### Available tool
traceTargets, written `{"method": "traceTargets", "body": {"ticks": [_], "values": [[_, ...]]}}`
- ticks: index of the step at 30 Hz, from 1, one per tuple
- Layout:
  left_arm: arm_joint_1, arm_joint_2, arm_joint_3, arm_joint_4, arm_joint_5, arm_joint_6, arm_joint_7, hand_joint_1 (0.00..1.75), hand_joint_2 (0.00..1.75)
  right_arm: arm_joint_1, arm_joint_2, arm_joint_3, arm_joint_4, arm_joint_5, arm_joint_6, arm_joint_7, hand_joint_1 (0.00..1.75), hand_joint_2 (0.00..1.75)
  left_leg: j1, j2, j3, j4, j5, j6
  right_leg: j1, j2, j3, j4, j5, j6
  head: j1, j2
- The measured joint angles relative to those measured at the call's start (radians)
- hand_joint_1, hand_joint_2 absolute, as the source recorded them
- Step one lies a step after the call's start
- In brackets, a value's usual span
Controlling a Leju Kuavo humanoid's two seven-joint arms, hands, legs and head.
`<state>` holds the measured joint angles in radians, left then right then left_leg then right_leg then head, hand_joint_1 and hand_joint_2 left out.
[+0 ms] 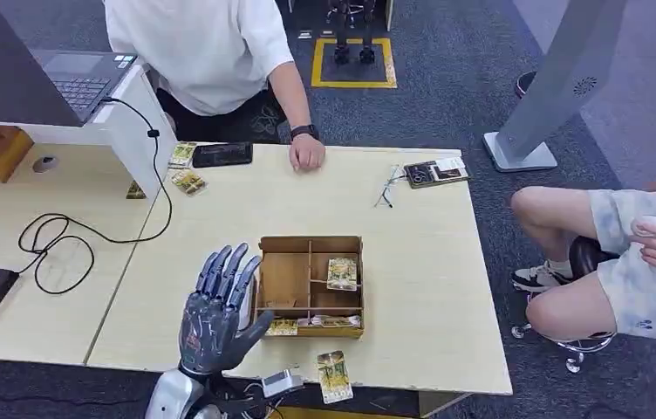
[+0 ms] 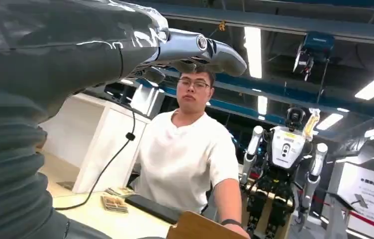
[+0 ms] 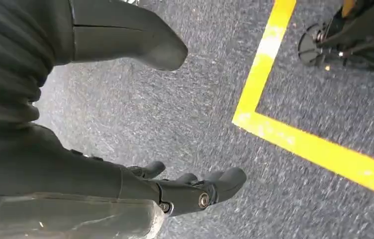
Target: Pass the card to the sensor for recognition and then transmit it.
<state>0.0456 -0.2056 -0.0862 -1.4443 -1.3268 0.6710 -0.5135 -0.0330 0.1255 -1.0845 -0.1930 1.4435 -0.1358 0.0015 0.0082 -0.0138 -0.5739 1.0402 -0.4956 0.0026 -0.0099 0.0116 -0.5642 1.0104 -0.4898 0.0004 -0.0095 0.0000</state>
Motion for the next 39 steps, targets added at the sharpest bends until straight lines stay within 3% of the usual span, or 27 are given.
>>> {"method": "traceTargets", "body": {"ticks": [3, 8, 14, 23, 32, 36, 39], "values": [[-0.01, 0.004, 0.022, 0.0, 0.032, 0.0, -0.024, 0.0, 1.75, -0.004, 0.001, 0.002, 0.0, 0.011, 0.0, -0.002, 0.0, 1.75, 0.001, 0.0, 0.0, 0.0, 0.0, 0.0, 0.0, 0.0, 0.0, 0.0, 0.0, 0.0, 0.0, 0.0], [-0.032, 0.005, 0.123, 0.008, 0.074, 0.0, -0.146, 0.0, 1.75, -0.037, 0.001, 0.033, 0.0, 0.067, 0.0, 0.0, 0.0, 1.75, 0.001, 0.001, 0.001, 0.0, 0.0, -0.001, 0.0, 0.001, 0.0, 0.001, 0.0, 0.0, 0.0, 0.0], [-0.037, -0.002, 0.205, 0.022, 0.064, 0.0, -0.17, 0.0, 1.75, -0.074, 0.005, 0.06, -0.001, 0.06, 0.002, -0.008, 0.0, 1.75, 0.001, 0.001, 0.001, 0.0, 0.001, -0.001, 0.0, 0.001, 0.0, 0.001, 0.0, 0.0, 0.0, 0.0], [-0.044, -0.005, 0.231, 0.032, 0.051, 0.0, -0.166, 0.0, 1.75, -0.078, 0.005, 0.08, 0.0, 0.071, 0.003, -0.01, 0.0, 1.75, 0.0, 0.0, 0.0, 0.0, 0.0, -0.001, 0.0, 0.0, 0.0, 0.0, 0.0, 0.0, 0.0, 0.0], [-0.02, -0.027, 0.23, 0.031, 0.018, 0.0, -0.127, 0.0, 1.75, -0.051, 0.005, 0.082, 0.0, 0.064, 0.0, -0.011, 0.0, 1.75, 0.001, 0.0, 0.0, 0.0, 0.0, -0.001, 0.0, 0.0, 0.0, 0.001, 0.0, 0.0, 0.0, 0.0], [0.012, -0.027, 0.213, 0.008, -0.031, 0.0, -0.054, 0.0, 1.75, -0.037, 0.005, 0.082, 0.0, 0.06, 0.01, 0.018, 0.0, 1.75, 0.001, 0.0, 0.0, 0.0, 0.0, -0.001, 0.0, 0.0, -0.001, 0.0, 0.0, 0.0, 0.0, 0.0], [0.026, -0.019, 0.158, -0.008, -0.084, 0.0, 0.068, 0.0, 1.75, -0.028, 0.005, 0.083, 0.0, 0.075, 0.021, 0.052, 0.0, 1.75, 0.001, 0.0, 0.0, 0.0, 0.0, -0.001, 0.0, 0.0, -0.001, 0.0, 0.0, 0.0, 0.0, 0.0]]}}
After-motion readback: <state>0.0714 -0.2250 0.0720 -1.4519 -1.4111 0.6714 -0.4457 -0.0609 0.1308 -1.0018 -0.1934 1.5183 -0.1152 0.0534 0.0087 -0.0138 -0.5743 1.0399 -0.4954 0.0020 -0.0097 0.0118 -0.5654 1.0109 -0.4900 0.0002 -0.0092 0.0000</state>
